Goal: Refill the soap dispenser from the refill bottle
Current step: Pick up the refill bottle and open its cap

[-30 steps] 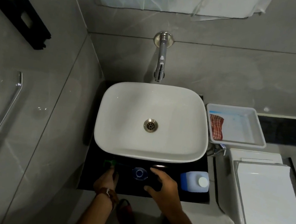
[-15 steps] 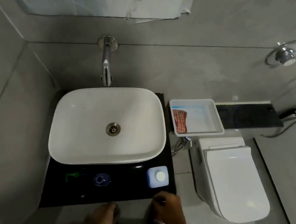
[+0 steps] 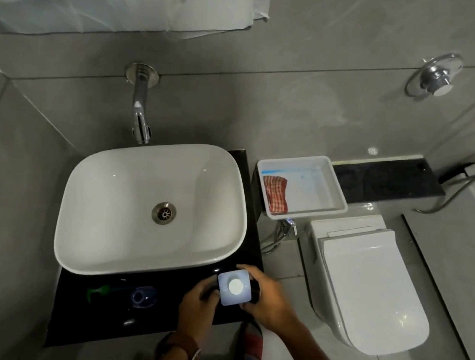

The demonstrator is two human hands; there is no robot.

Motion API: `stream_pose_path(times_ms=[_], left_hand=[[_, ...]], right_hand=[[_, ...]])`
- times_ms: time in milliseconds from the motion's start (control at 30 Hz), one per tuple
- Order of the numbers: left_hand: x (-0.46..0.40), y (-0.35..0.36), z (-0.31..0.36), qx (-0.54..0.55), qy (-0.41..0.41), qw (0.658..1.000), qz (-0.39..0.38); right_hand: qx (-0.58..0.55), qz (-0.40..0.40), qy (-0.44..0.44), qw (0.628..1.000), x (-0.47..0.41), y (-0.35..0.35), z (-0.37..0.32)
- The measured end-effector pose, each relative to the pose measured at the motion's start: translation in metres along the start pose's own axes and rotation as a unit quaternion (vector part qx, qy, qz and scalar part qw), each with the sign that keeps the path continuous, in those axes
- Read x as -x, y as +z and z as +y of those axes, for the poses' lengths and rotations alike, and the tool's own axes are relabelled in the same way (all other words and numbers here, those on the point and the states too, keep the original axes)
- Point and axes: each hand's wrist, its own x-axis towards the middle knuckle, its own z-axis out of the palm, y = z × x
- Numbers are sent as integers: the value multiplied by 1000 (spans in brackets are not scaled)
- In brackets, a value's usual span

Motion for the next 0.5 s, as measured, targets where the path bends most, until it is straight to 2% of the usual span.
stream_pose_path(times_ms=[267,400,500], left_hand=[[12,-10,22,-30,48,998,-26],[25,-34,67,-20,154,988,-3],[32,-59,127,16,254,967,2]], right_hand=[[-31,26,-9,999,8,-10,-12],[-63,52,-33,996,8,-37,-57],[-73,74,-70,992,4,-69,-116]])
